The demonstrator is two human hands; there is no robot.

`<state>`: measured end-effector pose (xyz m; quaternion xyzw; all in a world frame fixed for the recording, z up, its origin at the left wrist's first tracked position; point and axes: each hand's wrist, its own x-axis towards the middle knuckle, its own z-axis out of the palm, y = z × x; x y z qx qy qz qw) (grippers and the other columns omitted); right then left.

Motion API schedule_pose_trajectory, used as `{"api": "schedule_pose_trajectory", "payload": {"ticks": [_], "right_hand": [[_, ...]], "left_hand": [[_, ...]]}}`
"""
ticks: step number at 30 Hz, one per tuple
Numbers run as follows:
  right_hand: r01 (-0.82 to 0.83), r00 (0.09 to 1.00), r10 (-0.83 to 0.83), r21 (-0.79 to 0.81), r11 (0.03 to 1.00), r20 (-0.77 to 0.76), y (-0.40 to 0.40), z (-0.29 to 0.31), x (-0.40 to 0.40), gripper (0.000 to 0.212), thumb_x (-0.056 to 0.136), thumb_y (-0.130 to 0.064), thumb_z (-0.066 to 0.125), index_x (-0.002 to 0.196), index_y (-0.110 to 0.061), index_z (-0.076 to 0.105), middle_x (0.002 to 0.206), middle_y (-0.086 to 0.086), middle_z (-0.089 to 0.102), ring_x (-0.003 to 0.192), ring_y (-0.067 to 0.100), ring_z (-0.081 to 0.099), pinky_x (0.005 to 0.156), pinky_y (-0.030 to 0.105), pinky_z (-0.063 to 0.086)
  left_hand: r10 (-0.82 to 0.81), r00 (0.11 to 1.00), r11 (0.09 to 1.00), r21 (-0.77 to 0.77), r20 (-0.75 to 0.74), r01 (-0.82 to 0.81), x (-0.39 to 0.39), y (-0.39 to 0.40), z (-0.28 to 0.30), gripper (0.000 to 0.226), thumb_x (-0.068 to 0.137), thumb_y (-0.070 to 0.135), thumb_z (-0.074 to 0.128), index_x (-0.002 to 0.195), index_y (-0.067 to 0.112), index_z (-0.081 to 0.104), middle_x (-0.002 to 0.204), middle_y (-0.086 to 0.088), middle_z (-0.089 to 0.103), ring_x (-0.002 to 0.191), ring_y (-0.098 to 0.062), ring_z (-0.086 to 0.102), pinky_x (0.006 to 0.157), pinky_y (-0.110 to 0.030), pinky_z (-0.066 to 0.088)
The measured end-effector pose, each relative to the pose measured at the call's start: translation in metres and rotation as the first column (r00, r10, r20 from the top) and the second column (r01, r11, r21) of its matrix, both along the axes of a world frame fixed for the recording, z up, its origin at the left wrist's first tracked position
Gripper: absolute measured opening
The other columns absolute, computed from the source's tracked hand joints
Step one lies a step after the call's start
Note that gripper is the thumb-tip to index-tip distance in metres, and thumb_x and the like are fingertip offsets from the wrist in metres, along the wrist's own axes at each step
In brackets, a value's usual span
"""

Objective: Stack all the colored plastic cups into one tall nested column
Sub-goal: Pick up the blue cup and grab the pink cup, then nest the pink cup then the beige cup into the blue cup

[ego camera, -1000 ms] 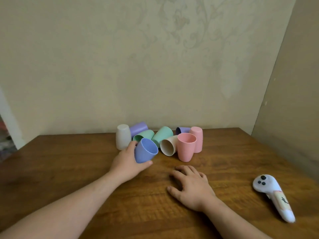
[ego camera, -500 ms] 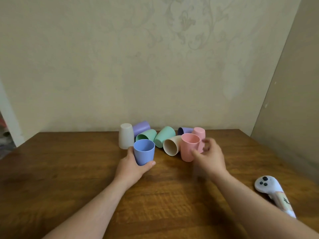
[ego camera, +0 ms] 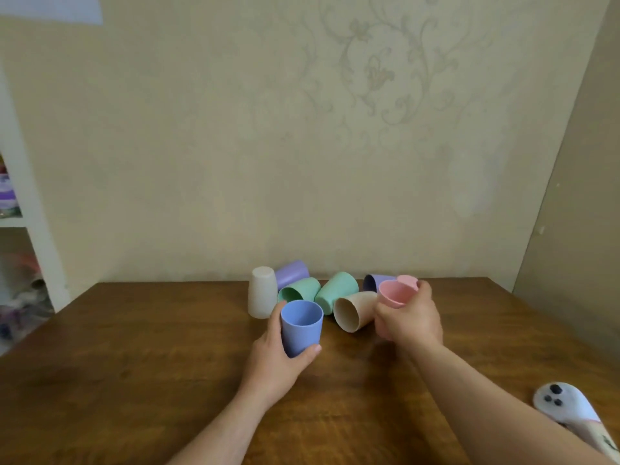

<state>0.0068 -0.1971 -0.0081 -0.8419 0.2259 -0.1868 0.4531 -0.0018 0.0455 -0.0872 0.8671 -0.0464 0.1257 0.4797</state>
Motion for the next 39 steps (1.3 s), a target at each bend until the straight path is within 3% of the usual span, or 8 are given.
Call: {"api": "schedule_pose_trajectory", "payload": {"ticks": [7,13,17,21,24,26,30,39], "right_hand": [[-0.452,0.872,0.409,0.123,0.884,0.268,0.055,0.059,0.007,0.07,0.086,-0.032,0.091,0.144,-0.021,0.053,0.123,-0.006,0.068,0.098,0.006,0.066,0.075,0.019,0.05],[-0.646,0.758,0.652,-0.147,0.749,-0.008,0.091,0.023,0.007,0.094,0.08,-0.049,0.092,0.158,-0.028,0.044,0.14,-0.007,0.064,0.129,0.015,0.062,0.108,0.034,0.052],[-0.658,0.746,0.665,-0.152,0.738,0.002,0.089,-0.001,0.007,0.103,0.077,-0.052,0.093,0.161,-0.031,0.037,0.14,-0.008,0.065,0.131,0.016,0.063,0.108,0.032,0.052],[-0.725,0.686,0.725,-0.14,0.674,-0.064,0.07,0.006,0.014,0.137,0.073,-0.063,0.089,0.172,-0.039,-0.003,0.154,-0.01,0.053,0.141,0.012,0.053,0.116,0.031,0.044],[-0.66,0.747,0.662,-0.048,0.75,0.065,0.038,0.021,0.017,0.094,0.09,-0.047,0.068,0.171,-0.038,0.021,0.161,-0.007,0.048,0.14,0.01,0.046,0.115,0.028,0.035],[-0.543,0.829,0.559,-0.252,0.801,-0.01,0.01,0.021,0.029,0.088,0.086,-0.033,0.059,0.169,-0.034,0.031,0.167,0.001,0.046,0.148,0.021,0.042,0.124,0.037,0.033],[-0.616,0.781,0.442,-0.663,0.425,-0.442,-0.017,-0.02,0.035,0.099,0.094,-0.007,0.066,0.173,-0.03,0.011,0.179,-0.002,0.018,0.16,0.031,0.022,0.131,0.044,0.027],[-0.541,0.811,0.511,-0.695,0.474,-0.284,-0.016,-0.046,0.043,0.079,0.096,-0.008,0.071,0.163,-0.027,0.033,0.168,-0.004,0.035,0.147,0.025,0.037,0.119,0.043,0.044]], "left_hand": [[-0.029,0.999,0.998,-0.048,-0.023,0.028,0.002,0.002,-0.001,0.117,0.071,0.061,0.09,0.163,0.05,0.018,0.149,0.015,0.058,0.129,-0.014,0.061,0.103,-0.04,0.057],[-0.054,0.994,0.992,-0.119,-0.093,0.043,0.004,0.003,0.002,0.106,0.074,0.049,0.094,0.16,0.045,0.032,0.139,0.014,0.066,0.127,-0.015,0.065,0.103,-0.044,0.06],[-0.055,0.995,0.99,-0.131,-0.086,0.043,0.005,0.004,-0.001,0.115,0.069,0.051,0.095,0.161,0.049,0.026,0.137,0.014,0.066,0.121,-0.013,0.067,0.099,-0.039,0.062],[-0.062,0.996,0.992,-0.109,-0.062,0.055,0.006,0.003,-0.003,0.115,0.072,0.054,0.093,0.163,0.047,0.022,0.141,0.013,0.063,0.124,-0.015,0.065,0.1,-0.037,0.059],[-0.061,0.997,0.995,-0.077,-0.036,0.058,0.006,0.004,-0.003,0.119,0.072,0.057,0.092,0.164,0.046,0.019,0.143,0.02,0.056,0.125,-0.011,0.06,0.101,-0.033,0.054],[-0.057,0.998,0.996,-0.074,-0.032,0.055,0.006,0.004,-0.004,0.121,0.072,0.056,0.093,0.165,0.047,0.016,0.141,0.023,0.053,0.124,-0.009,0.057,0.099,-0.031,0.052],[-0.059,0.998,0.996,-0.067,-0.032,0.057,0.006,0.003,-0.003,0.12,0.072,0.056,0.093,0.164,0.046,0.017,0.147,0.02,0.054,0.125,-0.009,0.057,0.1,-0.031,0.052],[-0.057,0.998,0.996,-0.074,-0.033,0.055,0.004,0.002,-0.002,0.116,0.071,0.058,0.092,0.162,0.047,0.02,0.15,0.015,0.057,0.128,-0.013,0.061,0.102,-0.036,0.056]]}}
